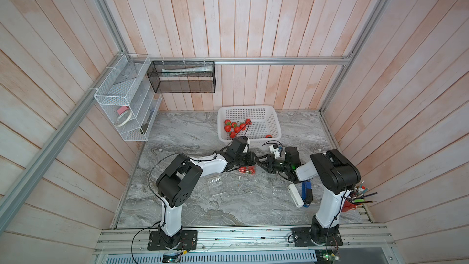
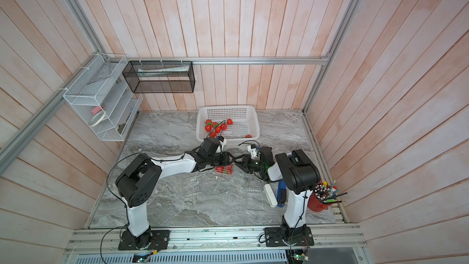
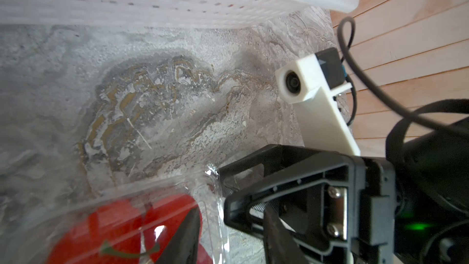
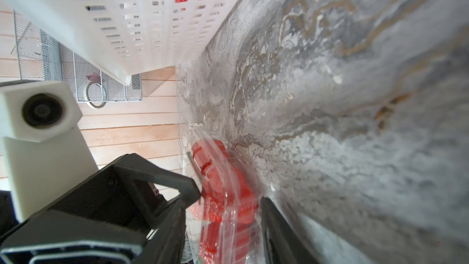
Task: Pack strawberries into containers
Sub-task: Close the packing box at the center of the board.
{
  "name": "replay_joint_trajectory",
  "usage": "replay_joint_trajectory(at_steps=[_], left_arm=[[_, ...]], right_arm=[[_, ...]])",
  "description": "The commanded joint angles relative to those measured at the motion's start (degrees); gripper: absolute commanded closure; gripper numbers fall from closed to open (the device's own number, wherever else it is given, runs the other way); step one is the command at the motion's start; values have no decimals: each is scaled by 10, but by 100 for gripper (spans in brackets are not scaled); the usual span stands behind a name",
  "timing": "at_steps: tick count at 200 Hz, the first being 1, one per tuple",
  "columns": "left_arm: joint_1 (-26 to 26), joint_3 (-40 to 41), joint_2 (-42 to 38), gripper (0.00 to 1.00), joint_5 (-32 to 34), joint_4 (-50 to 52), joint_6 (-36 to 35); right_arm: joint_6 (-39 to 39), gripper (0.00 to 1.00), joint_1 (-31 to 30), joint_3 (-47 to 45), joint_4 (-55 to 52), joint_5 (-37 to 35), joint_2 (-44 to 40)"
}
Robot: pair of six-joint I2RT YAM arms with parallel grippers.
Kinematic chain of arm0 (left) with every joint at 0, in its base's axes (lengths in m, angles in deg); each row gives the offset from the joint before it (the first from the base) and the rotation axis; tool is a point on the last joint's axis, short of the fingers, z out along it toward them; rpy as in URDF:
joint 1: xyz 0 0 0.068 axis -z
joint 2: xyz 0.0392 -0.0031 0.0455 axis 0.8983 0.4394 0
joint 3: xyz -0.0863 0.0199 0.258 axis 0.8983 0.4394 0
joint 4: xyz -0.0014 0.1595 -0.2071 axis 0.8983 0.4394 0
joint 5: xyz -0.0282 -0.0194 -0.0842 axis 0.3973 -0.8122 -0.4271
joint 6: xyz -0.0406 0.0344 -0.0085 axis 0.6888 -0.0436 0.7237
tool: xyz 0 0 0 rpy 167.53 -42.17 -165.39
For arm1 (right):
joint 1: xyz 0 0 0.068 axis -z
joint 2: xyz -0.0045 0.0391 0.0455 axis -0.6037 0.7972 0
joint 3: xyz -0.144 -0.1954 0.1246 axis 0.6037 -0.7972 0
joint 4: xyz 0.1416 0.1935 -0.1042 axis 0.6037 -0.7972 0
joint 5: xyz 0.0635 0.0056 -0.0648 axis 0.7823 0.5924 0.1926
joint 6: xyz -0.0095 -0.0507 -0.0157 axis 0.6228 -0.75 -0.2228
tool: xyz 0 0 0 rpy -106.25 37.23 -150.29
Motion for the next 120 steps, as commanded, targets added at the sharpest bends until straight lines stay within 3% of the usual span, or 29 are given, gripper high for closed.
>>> replay_joint_trajectory(at_steps=[1, 72, 120], left_arm=[[1, 20, 5, 57, 0, 18, -1], [-2, 38, -44, 57, 18, 19, -9], [-9, 72, -72, 57, 28, 14, -10]], right_arm=[[-34, 48, -4, -14, -55, -8, -46], [-109, 51, -46, -20, -248, -66, -159], [-80, 46, -77, -31, -247, -78, -152]])
